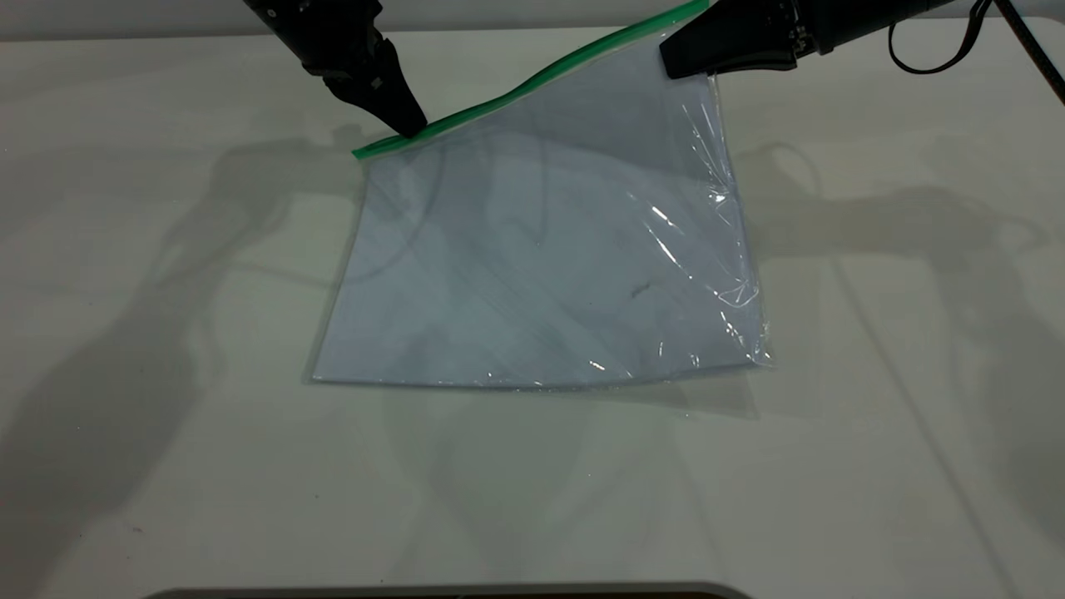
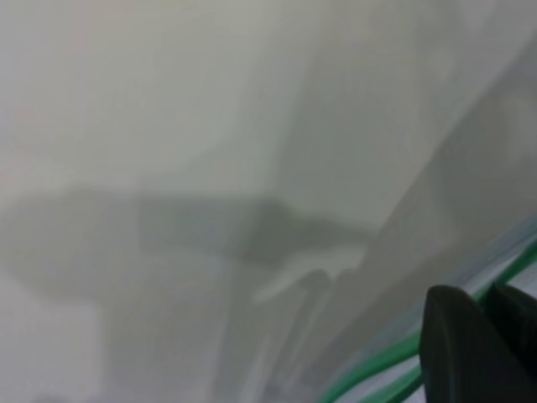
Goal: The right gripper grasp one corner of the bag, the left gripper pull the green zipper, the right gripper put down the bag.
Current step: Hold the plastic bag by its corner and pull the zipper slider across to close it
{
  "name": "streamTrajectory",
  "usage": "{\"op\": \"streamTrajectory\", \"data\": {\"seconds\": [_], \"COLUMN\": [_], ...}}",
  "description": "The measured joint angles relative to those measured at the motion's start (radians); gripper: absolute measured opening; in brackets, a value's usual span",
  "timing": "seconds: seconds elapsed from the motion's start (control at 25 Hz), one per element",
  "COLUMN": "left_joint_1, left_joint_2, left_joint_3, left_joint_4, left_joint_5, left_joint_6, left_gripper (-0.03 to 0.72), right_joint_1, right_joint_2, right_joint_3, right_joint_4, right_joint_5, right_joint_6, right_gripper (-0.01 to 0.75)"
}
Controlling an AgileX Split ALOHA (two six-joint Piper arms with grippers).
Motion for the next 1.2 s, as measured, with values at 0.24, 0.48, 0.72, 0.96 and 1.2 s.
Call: {"op": "streamTrajectory", "data": {"seconds": [0.24,0.48,0.72,0.96,1.2], "left_joint_1": [0.000,0.007,0.007,0.007,0.007], "left_joint_2": [0.000,0.001,0.006,0.006,0.007], "left_joint_3": [0.000,0.000,-0.018,-0.140,-0.180], "left_joint_4": [0.066,0.088,0.033,0.006,0.005], "left_joint_5": [0.002,0.001,0.022,0.149,0.167], "left_joint_6": [-0.002,-0.012,-0.003,0.001,0.038], "left_gripper": [0.055,0.055,0.063,0.132,0.304], "right_joint_1": [0.000,0.000,0.000,0.000,0.002], "right_joint_2": [0.000,0.000,0.000,-0.026,-0.079], "right_joint_3": [0.000,0.000,0.000,0.000,0.000], "right_joint_4": [0.001,0.002,-0.001,-0.081,-0.110], "right_joint_5": [0.000,0.000,0.000,0.001,0.003], "right_joint_6": [0.000,0.000,0.001,0.012,0.025], "right_gripper": [0.033,0.033,0.033,0.033,0.033]}}
